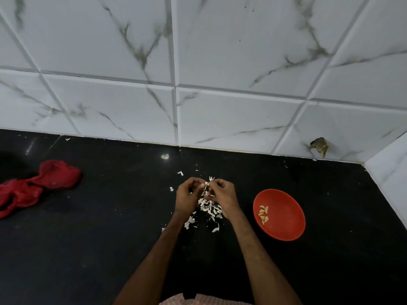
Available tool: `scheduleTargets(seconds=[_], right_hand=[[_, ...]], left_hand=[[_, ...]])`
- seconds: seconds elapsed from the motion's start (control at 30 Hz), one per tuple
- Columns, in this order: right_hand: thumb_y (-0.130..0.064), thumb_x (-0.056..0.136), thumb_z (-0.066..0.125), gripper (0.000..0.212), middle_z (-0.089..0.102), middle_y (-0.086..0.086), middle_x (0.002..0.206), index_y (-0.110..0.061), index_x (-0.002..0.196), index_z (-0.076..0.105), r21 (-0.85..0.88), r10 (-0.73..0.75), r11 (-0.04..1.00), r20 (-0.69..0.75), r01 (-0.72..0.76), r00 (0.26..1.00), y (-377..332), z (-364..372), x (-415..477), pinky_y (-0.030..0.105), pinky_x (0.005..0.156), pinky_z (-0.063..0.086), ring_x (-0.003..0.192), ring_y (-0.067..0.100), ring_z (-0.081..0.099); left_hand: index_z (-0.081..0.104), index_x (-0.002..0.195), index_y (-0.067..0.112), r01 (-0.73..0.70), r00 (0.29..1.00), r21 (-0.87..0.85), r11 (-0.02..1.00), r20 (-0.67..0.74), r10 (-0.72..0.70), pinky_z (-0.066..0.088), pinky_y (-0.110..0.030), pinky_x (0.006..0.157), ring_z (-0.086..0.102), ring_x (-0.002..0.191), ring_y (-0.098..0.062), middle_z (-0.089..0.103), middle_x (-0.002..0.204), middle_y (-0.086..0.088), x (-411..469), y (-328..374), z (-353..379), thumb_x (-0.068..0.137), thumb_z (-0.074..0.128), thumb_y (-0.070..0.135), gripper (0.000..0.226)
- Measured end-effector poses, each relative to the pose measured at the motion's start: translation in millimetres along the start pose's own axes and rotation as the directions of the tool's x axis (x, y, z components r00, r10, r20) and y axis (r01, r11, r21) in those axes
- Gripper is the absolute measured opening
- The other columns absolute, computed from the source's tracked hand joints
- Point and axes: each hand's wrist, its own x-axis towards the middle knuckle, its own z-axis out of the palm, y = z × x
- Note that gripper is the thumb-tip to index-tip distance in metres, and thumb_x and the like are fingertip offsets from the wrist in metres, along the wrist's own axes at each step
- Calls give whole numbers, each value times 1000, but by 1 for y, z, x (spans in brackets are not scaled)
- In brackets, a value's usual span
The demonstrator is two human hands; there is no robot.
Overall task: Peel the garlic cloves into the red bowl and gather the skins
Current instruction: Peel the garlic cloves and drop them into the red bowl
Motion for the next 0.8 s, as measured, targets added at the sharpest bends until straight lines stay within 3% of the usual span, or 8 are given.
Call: scheduleTargets(seconds=[0.1,0.3,0.47,0.57,0.73,0.8], right_hand=[[0,94,57,13,58,7,65,7,94,68,17,16,1000,-12,-16,1000,1,0,2,31,63,61,59,9,60],[-1,96,55,17,65,7,73,10,101,67,31,9,999,1,-9,1000,0,0,3,27,60,59,65,12,62],[-1,94,57,15,66,11,81,7,101,68,-29,11,1000,24,-11,1000,1,0,7,30,67,61,75,15,67],[-5,93,62,12,60,8,76,3,98,69,-52,37,998,55,-34,998,3,2,8,30,66,61,73,15,64],[-10,95,62,12,56,7,73,0,89,65,-54,64,997,106,-59,992,2,8,7,28,62,59,66,11,61],[-10,96,60,13,56,7,72,-3,85,64,-67,59,996,115,-52,992,0,8,7,29,63,59,66,11,62]], left_hand=[[74,93,15,-22,1000,55,998,-10,22,59,-38,74,72,82,-20,75,85,-1,-1,4,3,91,67,6,11],[75,105,9,-65,998,34,997,1,65,52,-18,63,71,75,-7,76,85,1,-2,13,5,90,67,-1,20],[77,99,12,-81,997,-7,997,6,81,59,-28,72,73,84,-16,76,91,-1,-2,9,3,87,72,2,17],[77,96,15,-50,998,-95,994,-35,47,60,-44,77,72,89,-28,74,96,-8,0,2,-1,87,73,5,15],[76,99,12,113,991,-344,932,-25,-129,55,-28,65,70,87,-25,75,93,-12,0,6,2,92,64,1,18],[76,101,12,142,987,-390,910,-16,-161,55,-28,64,68,85,-24,74,92,-12,1,4,3,94,63,4,17]])
